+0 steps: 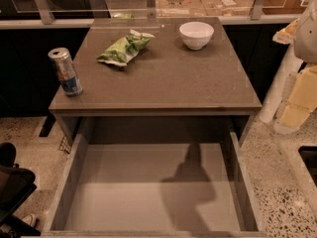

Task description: Place green jalapeno chip bag into top drawer

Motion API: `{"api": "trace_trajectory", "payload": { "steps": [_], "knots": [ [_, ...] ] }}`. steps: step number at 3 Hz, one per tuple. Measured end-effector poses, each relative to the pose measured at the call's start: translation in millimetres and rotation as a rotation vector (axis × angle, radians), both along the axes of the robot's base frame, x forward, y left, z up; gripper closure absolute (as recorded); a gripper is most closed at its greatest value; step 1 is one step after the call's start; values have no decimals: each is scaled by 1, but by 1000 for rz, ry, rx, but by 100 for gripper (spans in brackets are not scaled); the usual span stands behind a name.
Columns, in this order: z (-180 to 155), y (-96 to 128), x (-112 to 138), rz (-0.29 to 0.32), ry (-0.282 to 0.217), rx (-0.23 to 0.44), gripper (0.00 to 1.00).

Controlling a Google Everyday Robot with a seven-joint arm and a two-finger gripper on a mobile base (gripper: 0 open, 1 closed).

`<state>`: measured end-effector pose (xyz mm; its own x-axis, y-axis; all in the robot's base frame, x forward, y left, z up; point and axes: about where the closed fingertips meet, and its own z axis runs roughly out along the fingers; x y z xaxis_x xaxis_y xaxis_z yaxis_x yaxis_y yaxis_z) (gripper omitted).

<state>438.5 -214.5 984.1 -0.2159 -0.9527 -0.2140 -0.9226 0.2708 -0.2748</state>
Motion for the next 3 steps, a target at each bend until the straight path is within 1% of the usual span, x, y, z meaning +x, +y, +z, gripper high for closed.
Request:
{"api": "trace_trajectory", "payload": {
  "steps": [1, 2, 3],
  "knots": [
    [3, 0, 2, -4, -19, 10, 0],
    [4, 3, 19, -26, -76, 53, 0],
    [-10, 19, 62, -66, -155, 222, 0]
  ]
}}
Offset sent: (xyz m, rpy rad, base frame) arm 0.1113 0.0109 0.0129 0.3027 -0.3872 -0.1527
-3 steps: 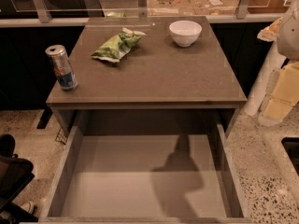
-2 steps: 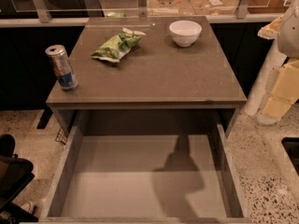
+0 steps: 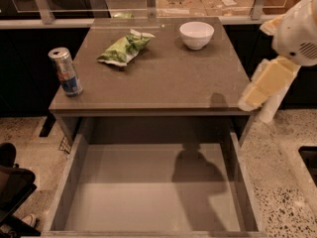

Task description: Place green jalapeno chip bag into top drawer

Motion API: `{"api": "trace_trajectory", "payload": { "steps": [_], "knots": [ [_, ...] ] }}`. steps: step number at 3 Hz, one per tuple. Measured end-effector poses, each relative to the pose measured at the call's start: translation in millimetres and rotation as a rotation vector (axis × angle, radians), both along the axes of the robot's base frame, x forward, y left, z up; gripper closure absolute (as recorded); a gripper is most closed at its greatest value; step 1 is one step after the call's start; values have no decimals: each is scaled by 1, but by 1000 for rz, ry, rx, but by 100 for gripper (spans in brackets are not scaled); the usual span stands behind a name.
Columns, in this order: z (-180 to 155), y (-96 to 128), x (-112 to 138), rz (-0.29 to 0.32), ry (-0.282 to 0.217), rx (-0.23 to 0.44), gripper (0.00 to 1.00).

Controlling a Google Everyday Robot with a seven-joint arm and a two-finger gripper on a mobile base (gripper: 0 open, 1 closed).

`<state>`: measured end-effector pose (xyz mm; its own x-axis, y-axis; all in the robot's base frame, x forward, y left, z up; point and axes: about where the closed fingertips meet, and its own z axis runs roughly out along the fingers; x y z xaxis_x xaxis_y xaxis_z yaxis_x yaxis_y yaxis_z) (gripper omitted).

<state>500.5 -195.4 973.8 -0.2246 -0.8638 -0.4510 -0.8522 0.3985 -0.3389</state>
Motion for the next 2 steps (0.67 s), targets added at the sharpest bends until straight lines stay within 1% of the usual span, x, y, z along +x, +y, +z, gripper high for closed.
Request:
{"api": "trace_trajectory", "payload": {
  "steps": [1, 2],
  "knots": [
    [4, 32, 53, 10, -109, 150, 0],
    [28, 65, 110, 33, -266, 278, 0]
  ]
}}
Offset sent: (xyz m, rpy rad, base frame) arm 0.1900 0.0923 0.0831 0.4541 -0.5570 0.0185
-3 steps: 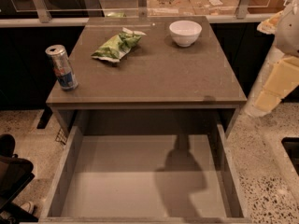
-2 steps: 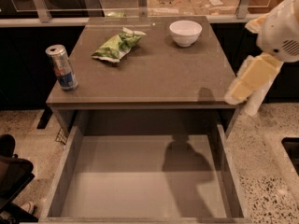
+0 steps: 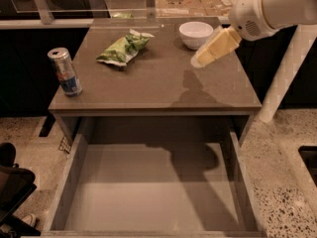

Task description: Place green jalapeno chip bag into top drawer

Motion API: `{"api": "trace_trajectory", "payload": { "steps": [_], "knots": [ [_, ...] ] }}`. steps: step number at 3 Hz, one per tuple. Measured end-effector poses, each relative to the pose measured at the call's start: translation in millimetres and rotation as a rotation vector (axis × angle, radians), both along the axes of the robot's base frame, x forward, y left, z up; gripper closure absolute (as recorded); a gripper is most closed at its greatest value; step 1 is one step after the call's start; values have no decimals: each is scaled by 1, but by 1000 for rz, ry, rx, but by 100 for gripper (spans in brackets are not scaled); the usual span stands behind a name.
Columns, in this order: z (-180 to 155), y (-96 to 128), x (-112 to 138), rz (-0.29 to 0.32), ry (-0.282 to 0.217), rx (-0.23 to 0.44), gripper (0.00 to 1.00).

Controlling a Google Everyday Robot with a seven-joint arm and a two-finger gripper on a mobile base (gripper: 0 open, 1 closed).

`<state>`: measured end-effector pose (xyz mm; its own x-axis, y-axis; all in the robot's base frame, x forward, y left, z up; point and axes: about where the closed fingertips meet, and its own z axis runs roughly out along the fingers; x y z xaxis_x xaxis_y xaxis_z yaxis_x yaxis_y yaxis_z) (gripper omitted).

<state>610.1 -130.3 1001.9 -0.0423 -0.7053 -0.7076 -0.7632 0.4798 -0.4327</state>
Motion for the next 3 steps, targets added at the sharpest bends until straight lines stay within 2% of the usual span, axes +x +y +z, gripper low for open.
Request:
{"api": "trace_trajectory", "payload": {
  "steps": [1, 2, 3],
  "knots": [
    [30, 26, 45, 1, -139, 94, 0],
    [30, 26, 45, 1, -140, 94, 0],
    [22, 41, 64, 20, -142, 70, 0]
  ]
}}
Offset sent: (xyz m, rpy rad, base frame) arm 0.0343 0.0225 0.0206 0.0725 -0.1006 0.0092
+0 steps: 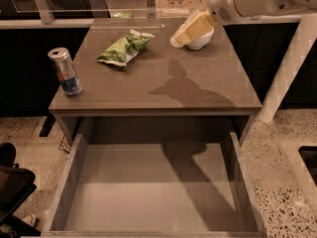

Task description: Place green jalapeno chip bag into top drawer

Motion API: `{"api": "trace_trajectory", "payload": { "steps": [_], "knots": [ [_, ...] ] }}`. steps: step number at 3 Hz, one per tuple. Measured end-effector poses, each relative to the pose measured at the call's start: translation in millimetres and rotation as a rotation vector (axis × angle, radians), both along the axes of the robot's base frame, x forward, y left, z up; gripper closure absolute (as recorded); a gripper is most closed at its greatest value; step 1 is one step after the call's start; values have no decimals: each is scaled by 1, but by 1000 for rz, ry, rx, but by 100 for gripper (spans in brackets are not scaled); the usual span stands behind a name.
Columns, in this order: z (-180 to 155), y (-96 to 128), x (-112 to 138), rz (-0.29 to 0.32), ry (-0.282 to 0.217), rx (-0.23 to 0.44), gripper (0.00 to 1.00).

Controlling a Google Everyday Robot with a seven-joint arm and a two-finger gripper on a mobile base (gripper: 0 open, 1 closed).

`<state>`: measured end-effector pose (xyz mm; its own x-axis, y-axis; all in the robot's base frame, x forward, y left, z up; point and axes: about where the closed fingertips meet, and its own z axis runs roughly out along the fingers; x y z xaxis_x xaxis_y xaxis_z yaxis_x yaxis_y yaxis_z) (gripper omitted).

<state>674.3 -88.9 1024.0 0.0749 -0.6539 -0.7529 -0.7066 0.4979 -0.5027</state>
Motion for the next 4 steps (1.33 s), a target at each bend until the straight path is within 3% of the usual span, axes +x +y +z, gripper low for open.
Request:
{"api": "trace_trajectory", "payload": {
  "steps": [2, 4],
  "knots": [
    [-43, 70, 72, 81, -23, -66, 0],
    [-71, 117, 99, 126, -39, -67, 0]
  ]
}}
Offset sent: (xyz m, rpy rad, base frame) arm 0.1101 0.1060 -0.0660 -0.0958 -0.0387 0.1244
